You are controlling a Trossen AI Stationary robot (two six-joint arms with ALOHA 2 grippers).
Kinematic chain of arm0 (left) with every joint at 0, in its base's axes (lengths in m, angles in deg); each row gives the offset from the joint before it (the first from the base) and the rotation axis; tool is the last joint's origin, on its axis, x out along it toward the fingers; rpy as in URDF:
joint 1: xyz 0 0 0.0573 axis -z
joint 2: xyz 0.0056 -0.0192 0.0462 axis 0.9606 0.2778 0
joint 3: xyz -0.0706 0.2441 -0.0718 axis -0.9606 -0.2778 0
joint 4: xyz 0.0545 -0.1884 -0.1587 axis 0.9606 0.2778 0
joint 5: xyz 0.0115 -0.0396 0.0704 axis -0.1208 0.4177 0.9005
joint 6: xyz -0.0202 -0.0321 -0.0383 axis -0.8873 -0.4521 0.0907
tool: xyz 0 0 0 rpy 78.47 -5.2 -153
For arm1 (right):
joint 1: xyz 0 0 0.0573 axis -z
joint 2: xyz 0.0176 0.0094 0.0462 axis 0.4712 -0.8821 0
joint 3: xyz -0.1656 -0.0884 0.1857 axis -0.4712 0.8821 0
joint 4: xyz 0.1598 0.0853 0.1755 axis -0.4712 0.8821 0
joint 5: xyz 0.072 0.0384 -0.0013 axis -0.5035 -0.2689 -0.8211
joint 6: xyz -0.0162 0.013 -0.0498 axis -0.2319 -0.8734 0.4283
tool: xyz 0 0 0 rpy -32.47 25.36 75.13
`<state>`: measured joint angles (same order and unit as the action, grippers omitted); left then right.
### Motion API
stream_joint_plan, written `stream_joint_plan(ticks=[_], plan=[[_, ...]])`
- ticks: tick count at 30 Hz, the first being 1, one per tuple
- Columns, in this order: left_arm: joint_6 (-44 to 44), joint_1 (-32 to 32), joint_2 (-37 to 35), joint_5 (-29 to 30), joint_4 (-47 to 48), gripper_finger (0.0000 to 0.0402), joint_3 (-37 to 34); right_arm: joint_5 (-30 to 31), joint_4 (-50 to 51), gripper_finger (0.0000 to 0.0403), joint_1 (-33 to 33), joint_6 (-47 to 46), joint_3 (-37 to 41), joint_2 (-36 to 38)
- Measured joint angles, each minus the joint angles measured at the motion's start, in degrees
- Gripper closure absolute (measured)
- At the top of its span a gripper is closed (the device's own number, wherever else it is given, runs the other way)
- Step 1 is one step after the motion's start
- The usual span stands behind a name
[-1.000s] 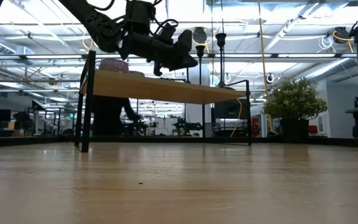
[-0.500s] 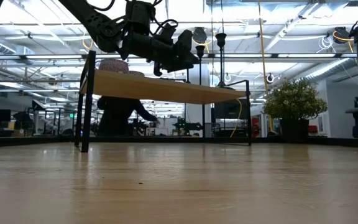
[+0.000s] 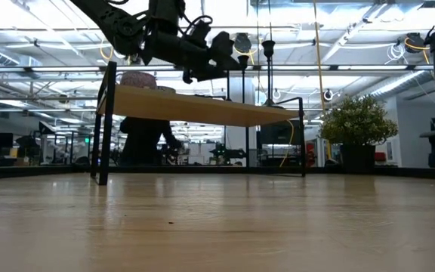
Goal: Pick & Place candle stick holders
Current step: Return to Home Position
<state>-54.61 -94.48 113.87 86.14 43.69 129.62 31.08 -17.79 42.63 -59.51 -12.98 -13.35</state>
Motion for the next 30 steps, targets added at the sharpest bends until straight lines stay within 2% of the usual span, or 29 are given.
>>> stream_joint_plan(ticks=[9, 13, 20, 26, 30], plan=[[3.41, 0.14, -5.20, 2.13, 8.90, 0.0107, 0.02, -0.02, 0.00, 0.0287, 0.00, 0.00, 0.00, 0.00], [5.33, 0.21, -9.19, 4.76, 16.76, 0.0093, 0.02, -0.02, 0.01, 0.0287, 0.00, 0.00, 0.00, 0.00], [4.26, 0.89, -19.40, 5.44, 35.08, 0.0076, -0.07, -0.02, 1.02, 0.0287, 0.00, 0.22, 0.00, 0.04], [2.40, 2.23, -29.73, 5.34, 49.82, 0.0079, -0.04, -0.04, 3.96, 0.0287, -0.02, 2.23, -0.02, 0.34], [-4.64, 2.92, -36.57, 5.27, 57.72, 0.0079, -0.04, -0.03, 4.64, 0.0287, 0.00, 3.21, -0.02, 0.69]])
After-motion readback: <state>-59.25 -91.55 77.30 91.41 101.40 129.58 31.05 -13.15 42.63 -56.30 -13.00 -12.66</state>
